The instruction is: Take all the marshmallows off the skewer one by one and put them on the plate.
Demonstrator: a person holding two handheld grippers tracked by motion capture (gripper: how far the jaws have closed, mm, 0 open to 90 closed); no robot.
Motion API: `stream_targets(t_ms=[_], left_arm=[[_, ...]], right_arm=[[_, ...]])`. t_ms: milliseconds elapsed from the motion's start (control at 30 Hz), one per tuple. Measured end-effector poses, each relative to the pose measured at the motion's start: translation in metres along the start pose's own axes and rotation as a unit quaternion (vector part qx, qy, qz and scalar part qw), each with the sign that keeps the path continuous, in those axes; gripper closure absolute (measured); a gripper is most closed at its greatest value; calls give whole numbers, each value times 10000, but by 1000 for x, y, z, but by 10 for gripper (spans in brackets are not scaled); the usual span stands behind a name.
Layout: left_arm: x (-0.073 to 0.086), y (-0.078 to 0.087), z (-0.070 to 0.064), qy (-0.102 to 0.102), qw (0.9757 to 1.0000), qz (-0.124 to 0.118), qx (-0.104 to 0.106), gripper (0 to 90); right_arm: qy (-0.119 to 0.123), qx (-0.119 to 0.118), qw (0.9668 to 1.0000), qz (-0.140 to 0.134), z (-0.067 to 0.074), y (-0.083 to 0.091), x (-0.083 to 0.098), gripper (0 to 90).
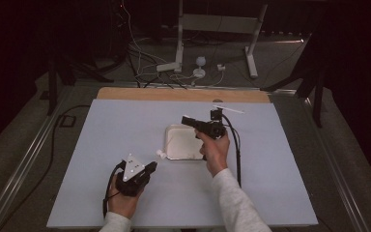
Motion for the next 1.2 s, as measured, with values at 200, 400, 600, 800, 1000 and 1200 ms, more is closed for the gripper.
stream_targets(t_ms=[200, 400, 600, 800, 1000, 1200], left_arm=[[-2, -2, 6, 216, 9997, -111, -33, 900], [-1, -7, 10, 276, 9995, -89, -79, 900], [-1, -11, 12, 311, 9994, -58, -103, 900], [-2, -17, 11, 295, 9995, -18, -73, 899], [-3, -21, 9, 285, 9996, -13, -42, 899], [-4, -23, 7, 283, 9996, -28, -23, 897]], right_arm=[[279, 78, 9990, 339, 0, 4, 2, 812], [327, 264, 9977, 540, -9, -3, 14, 794], [193, 300, 9965, 760, -20, -4, 18, 689], [84, 296, 9960, 838, -23, -6, 20, 518], [248, 322, 9949, 925, -24, -7, 22, 338], [387, 218, 9938, 1020, -18, -6, 30, 285]])
Point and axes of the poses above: each handheld gripper's, and its own axes: y roughly backward along the jaws, x roughly out of its underside, z roughly to its left, the point moved 1 cm from there along -y, roughly forward along the jaws, and after that the axes turned 4 degrees about -y, right-handed, at the moved point
